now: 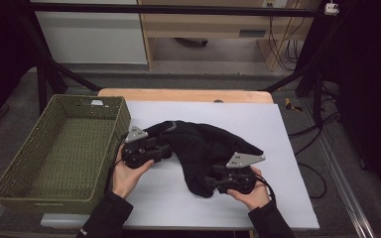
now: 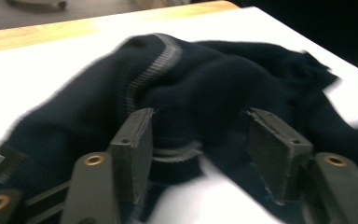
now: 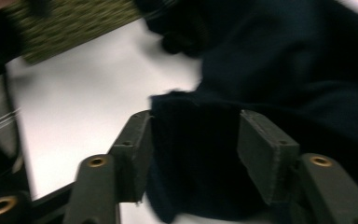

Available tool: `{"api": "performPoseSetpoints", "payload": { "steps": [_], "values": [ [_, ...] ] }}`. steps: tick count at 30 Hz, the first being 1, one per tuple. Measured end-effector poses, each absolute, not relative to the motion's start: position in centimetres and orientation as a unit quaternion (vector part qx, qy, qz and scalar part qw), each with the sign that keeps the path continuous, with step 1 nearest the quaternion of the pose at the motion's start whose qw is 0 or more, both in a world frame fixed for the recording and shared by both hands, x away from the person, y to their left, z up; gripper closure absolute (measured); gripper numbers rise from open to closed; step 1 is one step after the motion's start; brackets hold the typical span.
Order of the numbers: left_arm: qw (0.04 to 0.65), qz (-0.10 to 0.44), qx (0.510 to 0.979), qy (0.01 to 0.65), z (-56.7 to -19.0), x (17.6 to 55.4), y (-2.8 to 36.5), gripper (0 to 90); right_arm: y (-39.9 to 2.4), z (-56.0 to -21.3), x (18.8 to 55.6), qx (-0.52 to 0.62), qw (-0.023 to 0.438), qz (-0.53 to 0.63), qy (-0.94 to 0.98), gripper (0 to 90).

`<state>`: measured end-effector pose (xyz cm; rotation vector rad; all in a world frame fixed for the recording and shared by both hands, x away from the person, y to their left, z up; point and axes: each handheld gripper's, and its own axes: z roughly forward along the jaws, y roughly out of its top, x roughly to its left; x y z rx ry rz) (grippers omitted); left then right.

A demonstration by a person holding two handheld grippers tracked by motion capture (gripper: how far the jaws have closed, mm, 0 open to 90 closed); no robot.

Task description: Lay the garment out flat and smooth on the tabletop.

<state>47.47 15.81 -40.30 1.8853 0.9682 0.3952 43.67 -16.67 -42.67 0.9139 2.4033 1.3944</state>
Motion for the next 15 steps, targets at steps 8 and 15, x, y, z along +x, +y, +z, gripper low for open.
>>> {"api": "performPoseSetpoints", "payload": {
  "steps": [8, 15],
  "values": [
    [0.452, 0.131, 0.809, 0.353, -42.6, 44.8, 12.3, 27.4, -19.9, -43.2, 44.9, 0.378, 0.180, 0.446, 0.791, 37.0],
    [0.415, 0.075, 0.832, 0.360, -46.3, 45.5, 10.3, 21.0, -20.5, -45.2, 46.0, 0.412, 0.207, 0.401, 0.792, 25.7]
  ]
}}
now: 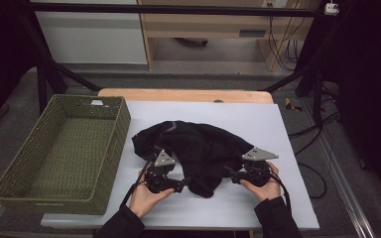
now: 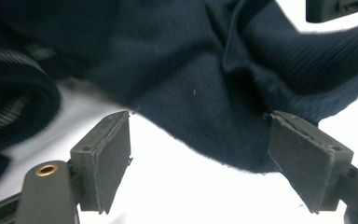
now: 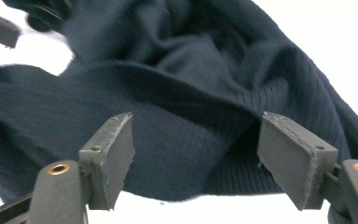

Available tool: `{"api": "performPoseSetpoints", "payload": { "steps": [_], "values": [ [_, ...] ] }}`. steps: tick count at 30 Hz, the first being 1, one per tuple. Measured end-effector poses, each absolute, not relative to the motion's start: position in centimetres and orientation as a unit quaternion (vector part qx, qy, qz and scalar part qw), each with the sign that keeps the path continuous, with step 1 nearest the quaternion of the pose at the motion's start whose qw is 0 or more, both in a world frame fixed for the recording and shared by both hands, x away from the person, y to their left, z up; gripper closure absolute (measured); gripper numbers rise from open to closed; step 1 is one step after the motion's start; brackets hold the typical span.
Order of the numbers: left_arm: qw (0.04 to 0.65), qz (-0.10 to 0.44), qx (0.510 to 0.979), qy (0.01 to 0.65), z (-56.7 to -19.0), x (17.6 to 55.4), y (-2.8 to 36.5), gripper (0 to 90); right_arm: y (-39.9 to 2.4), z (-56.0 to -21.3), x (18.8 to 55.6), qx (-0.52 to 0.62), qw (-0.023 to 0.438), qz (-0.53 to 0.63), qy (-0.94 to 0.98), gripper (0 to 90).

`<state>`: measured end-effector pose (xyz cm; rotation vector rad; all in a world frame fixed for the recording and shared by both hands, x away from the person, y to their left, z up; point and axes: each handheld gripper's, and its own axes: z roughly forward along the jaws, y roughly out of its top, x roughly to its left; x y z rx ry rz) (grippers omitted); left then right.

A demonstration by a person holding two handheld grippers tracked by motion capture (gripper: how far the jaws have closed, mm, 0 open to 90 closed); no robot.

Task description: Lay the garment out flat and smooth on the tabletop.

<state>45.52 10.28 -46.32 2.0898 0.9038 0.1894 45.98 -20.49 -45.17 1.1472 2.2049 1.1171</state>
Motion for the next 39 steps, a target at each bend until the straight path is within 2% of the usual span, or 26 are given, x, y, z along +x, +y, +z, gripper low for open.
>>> {"api": "performPoseSetpoints", "payload": {
  "steps": [4, 7, 9, 11, 17, 18, 20, 22, 26, 30, 36, 37, 39],
  "values": [
    [0.412, 0.074, 0.840, 0.345, -47.2, 45.2, 8.9, 27.1, -20.5, -46.1, 46.6, 0.426, 0.191, 0.385, 0.796, 24.3],
    [0.404, 0.078, 0.849, 0.332, -47.7, 45.0, 7.8, 39.6, -19.9, -46.6, 46.6, 0.422, 0.176, 0.383, 0.803, 26.3],
    [0.391, 0.110, 0.855, 0.322, -48.0, 44.8, 7.4, 46.3, -19.6, -47.0, 46.7, 0.416, 0.169, 0.382, 0.808, 29.6],
    [0.388, 0.117, 0.855, 0.325, -47.8, 44.8, 7.5, 56.9, -19.3, -47.3, 46.8, 0.415, 0.164, 0.374, 0.813, 33.3],
    [0.394, 0.104, 0.851, 0.331, -47.9, 45.0, 8.1, 77.4, -19.4, -47.8, 47.0, 0.421, 0.155, 0.366, 0.815, 64.8],
    [0.395, 0.101, 0.851, 0.331, -47.9, 45.0, 8.2, 80.0, -19.5, -47.7, 46.9, 0.422, 0.156, 0.366, 0.814, 72.3],
    [0.393, 0.099, 0.853, 0.328, -47.8, 44.9, 8.3, 84.4, -19.7, -47.4, 46.9, 0.425, 0.146, 0.373, 0.812, 80.7],
    [0.389, 0.094, 0.855, 0.328, -47.5, 44.9, 8.5, 86.3, -20.1, -46.9, 46.7, 0.423, 0.149, 0.376, 0.811, 85.0],
    [0.397, 0.085, 0.853, 0.327, -46.2, 44.3, 10.0, 87.4, -21.0, -45.9, 46.0, 0.420, 0.142, 0.388, 0.808, 86.8],
    [0.403, 0.099, 0.851, 0.322, -44.6, 42.8, 12.8, 87.5, -21.4, -44.9, 45.1, 0.409, 0.118, 0.399, 0.812, 87.2],
    [0.400, 0.111, 0.844, 0.339, -45.0, 41.1, 16.0, 87.5, -19.7, -44.6, 43.4, 0.362, 0.074, 0.385, 0.846, 86.9],
    [0.400, 0.111, 0.843, 0.342, -45.2, 41.1, 16.1, 87.4, -19.4, -44.7, 43.3, 0.362, 0.071, 0.383, 0.847, 85.8],
    [0.398, 0.110, 0.841, 0.350, -45.8, 41.5, 16.2, 87.2, -19.3, -44.7, 43.3, 0.359, 0.073, 0.393, 0.843, 77.8]
  ]
}}
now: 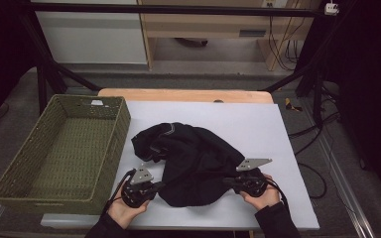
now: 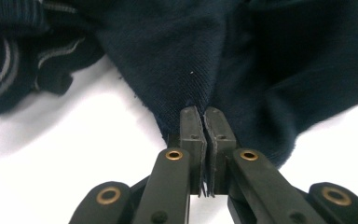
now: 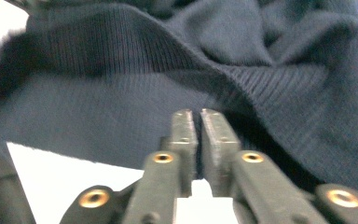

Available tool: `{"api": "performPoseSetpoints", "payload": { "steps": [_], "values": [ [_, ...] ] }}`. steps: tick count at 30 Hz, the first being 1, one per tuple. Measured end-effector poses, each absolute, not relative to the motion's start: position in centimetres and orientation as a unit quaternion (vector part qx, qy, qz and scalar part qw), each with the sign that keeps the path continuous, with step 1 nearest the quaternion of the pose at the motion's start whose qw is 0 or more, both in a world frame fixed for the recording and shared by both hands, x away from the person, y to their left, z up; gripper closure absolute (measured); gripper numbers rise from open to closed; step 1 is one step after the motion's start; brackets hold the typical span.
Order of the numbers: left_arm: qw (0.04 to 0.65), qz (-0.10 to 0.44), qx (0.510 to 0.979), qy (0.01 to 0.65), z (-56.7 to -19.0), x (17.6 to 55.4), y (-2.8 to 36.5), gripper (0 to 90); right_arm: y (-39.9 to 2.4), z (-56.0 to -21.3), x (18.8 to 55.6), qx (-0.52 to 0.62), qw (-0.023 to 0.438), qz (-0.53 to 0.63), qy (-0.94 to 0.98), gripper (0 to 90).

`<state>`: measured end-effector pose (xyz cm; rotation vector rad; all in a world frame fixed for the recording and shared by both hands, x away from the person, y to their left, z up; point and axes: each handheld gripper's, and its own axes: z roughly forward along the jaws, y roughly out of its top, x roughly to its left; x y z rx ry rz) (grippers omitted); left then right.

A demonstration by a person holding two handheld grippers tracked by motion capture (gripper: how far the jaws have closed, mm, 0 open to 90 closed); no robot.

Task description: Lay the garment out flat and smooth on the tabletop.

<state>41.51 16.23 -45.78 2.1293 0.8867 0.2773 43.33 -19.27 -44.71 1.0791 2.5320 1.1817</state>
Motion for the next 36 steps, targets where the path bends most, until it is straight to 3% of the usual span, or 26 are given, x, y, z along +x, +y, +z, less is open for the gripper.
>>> {"api": "performPoseSetpoints", "payload": {
  "steps": [4, 7, 10, 15, 18, 24, 29, 33, 36],
  "values": [
    [0.393, 0.099, 0.842, 0.357, -46.7, 42.1, 16.4, 86.9, -20.5, -43.7, 43.4, 0.374, 0.124, 0.436, 0.809, 54.0],
    [0.395, 0.094, 0.842, 0.356, -46.9, 42.2, 16.3, 86.8, -22.0, -43.5, 44.0, 0.406, 0.179, 0.438, 0.782, 43.6],
    [0.395, 0.095, 0.844, 0.352, -47.0, 42.2, 16.1, 86.4, -23.1, -44.6, 45.1, 0.431, 0.211, 0.412, 0.775, 38.5],
    [0.390, 0.092, 0.845, 0.355, -47.6, 42.4, 15.7, 81.3, -22.6, -46.6, 46.8, 0.440, 0.224, 0.375, 0.785, 36.9],
    [0.392, 0.099, 0.845, 0.351, -47.9, 42.3, 15.4, 78.7, -22.2, -47.2, 47.3, 0.437, 0.240, 0.355, 0.791, 42.0],
    [0.395, 0.098, 0.845, 0.348, -48.0, 42.4, 15.2, 76.4, -22.3, -47.1, 47.0, 0.426, 0.233, 0.358, 0.797, 70.0],
    [0.394, 0.099, 0.847, 0.342, -48.0, 42.4, 15.2, 77.4, -22.5, -46.4, 46.6, 0.425, 0.222, 0.373, 0.794, 76.3],
    [0.387, 0.096, 0.853, 0.338, -47.8, 42.5, 15.4, 86.1, -22.8, -45.8, 46.4, 0.426, 0.218, 0.380, 0.792, 79.2],
    [0.375, 0.101, 0.857, 0.339, -47.2, 42.5, 15.8, 87.1, -23.1, -45.1, 46.1, 0.427, 0.210, 0.383, 0.791, 80.7]
  ]
}}
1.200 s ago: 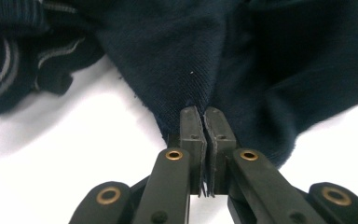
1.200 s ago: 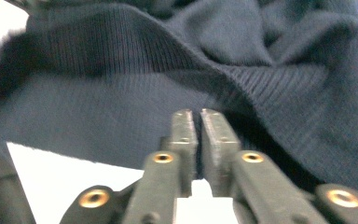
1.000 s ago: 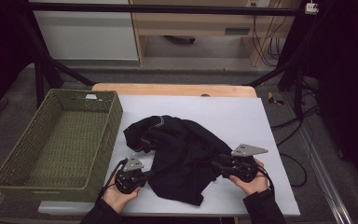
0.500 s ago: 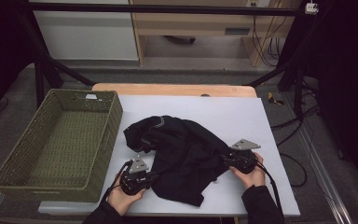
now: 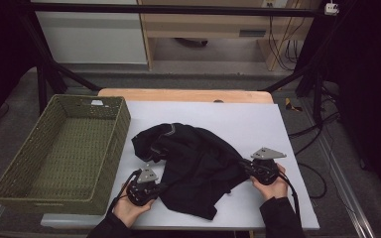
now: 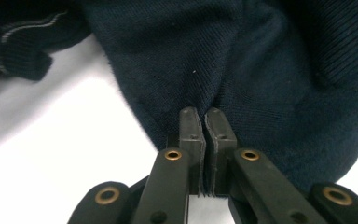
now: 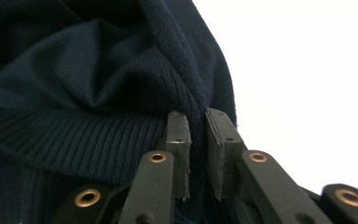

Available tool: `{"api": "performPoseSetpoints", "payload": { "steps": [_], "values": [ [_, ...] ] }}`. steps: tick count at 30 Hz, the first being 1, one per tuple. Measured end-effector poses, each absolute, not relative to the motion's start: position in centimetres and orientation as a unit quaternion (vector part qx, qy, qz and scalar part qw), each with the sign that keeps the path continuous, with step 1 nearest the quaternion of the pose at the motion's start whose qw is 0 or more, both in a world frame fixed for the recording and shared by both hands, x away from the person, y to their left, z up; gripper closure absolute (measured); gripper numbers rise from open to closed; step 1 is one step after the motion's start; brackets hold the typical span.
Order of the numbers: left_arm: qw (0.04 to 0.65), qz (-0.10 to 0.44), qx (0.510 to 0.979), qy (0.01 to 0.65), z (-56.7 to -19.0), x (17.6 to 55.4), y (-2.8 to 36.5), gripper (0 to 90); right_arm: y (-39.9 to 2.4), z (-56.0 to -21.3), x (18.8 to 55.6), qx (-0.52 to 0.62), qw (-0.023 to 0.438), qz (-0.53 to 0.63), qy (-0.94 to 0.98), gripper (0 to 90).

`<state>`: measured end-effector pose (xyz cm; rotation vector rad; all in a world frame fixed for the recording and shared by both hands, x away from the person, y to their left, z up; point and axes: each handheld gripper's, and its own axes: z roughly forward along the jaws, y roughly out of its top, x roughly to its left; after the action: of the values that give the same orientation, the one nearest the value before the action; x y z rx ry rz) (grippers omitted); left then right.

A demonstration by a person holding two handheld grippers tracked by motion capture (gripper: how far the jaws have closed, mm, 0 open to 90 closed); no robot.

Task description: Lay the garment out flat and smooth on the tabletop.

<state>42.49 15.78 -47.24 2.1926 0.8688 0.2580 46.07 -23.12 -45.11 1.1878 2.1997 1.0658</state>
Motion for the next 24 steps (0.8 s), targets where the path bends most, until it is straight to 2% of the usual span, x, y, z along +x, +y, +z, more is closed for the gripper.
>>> {"api": "performPoseSetpoints", "payload": {
  "steps": [6, 9, 15, 18, 21, 24],
  "values": [
    [0.376, 0.127, 0.839, 0.373, -45.8, 42.7, 17.7, 87.4, -24.6, -42.9, 45.3, 0.434, 0.187, 0.414, 0.778, 81.3],
    [0.374, 0.120, 0.831, 0.393, -46.0, 43.0, 18.5, 87.4, -25.3, -42.4, 45.2, 0.443, 0.173, 0.418, 0.774, 81.2],
    [0.364, 0.122, 0.842, 0.379, -46.7, 43.1, 18.0, 87.1, -24.8, -44.7, 46.1, 0.448, 0.111, 0.351, 0.815, 77.0],
    [0.378, 0.117, 0.838, 0.375, -46.8, 43.1, 18.2, 86.5, -24.4, -44.8, 46.0, 0.434, 0.111, 0.352, 0.822, 66.1],
    [0.384, 0.115, 0.837, 0.372, -47.1, 43.2, 18.1, 86.4, -24.4, -43.8, 45.8, 0.421, 0.136, 0.391, 0.807, 52.0],
    [0.383, 0.122, 0.839, 0.367, -47.1, 43.0, 17.7, 86.3, -24.0, -42.9, 46.0, 0.410, 0.163, 0.424, 0.791, 43.1]
  ]
}}
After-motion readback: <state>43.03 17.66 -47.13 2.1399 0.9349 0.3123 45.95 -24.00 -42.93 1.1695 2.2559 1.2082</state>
